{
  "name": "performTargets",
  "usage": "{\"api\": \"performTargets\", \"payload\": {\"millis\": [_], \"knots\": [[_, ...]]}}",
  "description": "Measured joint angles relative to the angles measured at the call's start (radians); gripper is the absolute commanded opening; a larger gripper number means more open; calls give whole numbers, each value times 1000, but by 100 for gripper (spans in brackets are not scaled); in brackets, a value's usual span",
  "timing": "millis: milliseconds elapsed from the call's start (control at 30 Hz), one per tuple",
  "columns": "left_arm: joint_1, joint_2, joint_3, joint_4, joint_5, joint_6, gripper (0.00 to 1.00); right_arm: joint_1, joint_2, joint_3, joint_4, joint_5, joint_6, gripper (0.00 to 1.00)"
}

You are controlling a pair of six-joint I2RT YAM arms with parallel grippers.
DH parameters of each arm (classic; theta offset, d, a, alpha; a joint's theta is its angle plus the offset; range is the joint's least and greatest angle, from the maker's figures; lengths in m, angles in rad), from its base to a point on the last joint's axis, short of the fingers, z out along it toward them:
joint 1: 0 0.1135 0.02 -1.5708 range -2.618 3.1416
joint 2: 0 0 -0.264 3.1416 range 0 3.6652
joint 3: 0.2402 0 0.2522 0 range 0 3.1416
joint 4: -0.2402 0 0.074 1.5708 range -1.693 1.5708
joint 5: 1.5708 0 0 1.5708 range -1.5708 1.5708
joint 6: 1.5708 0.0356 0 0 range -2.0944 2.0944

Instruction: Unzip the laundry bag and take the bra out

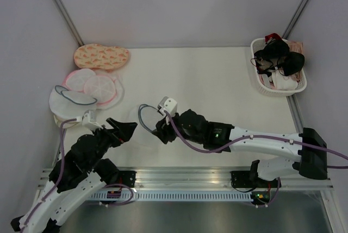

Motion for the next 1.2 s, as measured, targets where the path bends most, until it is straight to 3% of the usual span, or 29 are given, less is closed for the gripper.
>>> {"api": "performTargets", "payload": {"millis": [267,433,567,700,800,833,867,933,1100,1167,1200], "knots": [[0,489,-8,132,74,73,100,-8,-116,-39,-143,299,93,58],[0,700,7,158,58,93,100,-16,-246,-107,-237,403,172,58],[0,826,31,167,40,93,99,-19,-352,-140,-296,454,222,63],[0,844,33,182,47,93,98,-19,-465,-174,-344,500,268,64],[0,814,18,230,49,93,75,-19,-538,-201,-374,526,294,63],[0,806,7,254,49,95,59,-20,-555,-207,-384,532,302,62],[0,804,-3,279,51,97,52,-20,-567,-209,-394,537,308,62],[0,823,-21,322,58,105,44,-20,-578,-211,-409,542,318,62],[0,939,-24,379,61,107,49,-20,-582,-211,-449,546,336,62],[0,972,-24,375,51,105,34,-20,-591,-211,-467,549,340,62],[0,979,-24,376,42,105,18,-20,-599,-211,-475,550,341,62]]}}
